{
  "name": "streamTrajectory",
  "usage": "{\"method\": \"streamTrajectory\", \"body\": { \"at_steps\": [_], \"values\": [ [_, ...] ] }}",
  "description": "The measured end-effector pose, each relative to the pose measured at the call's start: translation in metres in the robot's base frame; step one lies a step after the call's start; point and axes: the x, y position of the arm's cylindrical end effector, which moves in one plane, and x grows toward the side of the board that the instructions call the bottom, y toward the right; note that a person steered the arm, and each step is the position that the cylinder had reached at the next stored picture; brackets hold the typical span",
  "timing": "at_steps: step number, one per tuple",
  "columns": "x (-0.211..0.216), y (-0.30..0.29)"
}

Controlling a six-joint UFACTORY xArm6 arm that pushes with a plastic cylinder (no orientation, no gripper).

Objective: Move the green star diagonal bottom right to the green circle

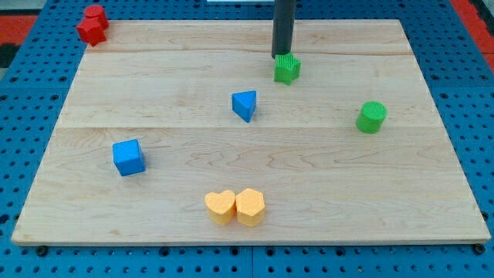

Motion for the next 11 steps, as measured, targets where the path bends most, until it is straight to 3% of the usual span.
{"method": "streamTrajectory", "body": {
  "at_steps": [4,6,10,11],
  "values": [
    [0.142,0.015],
    [0.21,0.061],
    [0.207,0.128],
    [0.207,0.102]
  ]
}}
